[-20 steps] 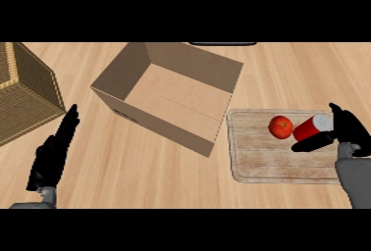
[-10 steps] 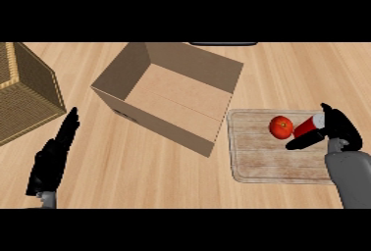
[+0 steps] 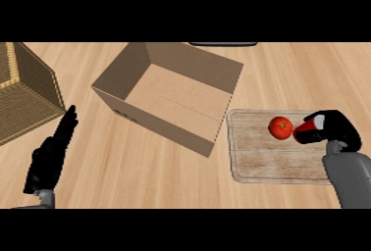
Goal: Pick the can from the cutting board and place it in the cardboard box
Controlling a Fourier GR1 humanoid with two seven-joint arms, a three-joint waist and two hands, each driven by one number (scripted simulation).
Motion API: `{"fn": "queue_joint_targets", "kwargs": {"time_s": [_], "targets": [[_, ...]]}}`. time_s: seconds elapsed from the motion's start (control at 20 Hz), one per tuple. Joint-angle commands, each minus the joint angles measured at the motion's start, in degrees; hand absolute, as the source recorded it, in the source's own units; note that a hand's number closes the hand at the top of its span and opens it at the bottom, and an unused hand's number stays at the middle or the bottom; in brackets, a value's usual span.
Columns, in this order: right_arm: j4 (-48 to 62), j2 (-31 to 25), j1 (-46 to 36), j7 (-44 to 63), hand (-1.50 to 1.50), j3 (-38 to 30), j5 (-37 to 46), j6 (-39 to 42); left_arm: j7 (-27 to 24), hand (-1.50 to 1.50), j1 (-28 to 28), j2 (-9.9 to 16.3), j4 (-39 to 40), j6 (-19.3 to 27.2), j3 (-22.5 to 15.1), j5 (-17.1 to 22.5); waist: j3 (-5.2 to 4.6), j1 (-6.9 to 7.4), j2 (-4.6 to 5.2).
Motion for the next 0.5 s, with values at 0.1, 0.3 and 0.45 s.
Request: {"fn": "queue_joint_targets", "kwargs": {"time_s": [0.1, 0.3, 0.45], "targets": [[2.59, -2.91, -1.28, -1.28, 1.50, 1.11, 7.02, -3.55, -0.33, 0.00, 0.01, -2.25, -0.04, 0.56, -1.45, -1.73, 0.26, 0.01, 0.22], [-1.76, -3.66, -1.48, -0.37, 1.50, 1.20, 8.93, -2.74, -0.77, 0.00, -1.73, -0.10, 2.56, -2.25, 1.99, 0.15, 0.25, -0.12, 0.18], [2.56, -5.94, -6.32, -20.24, 1.50, 9.60, 8.39, 0.43, -0.28, 0.00, -2.20, -0.12, 0.86, -2.39, 0.05, -0.21, 0.39, 3.13, 0.86]]}}
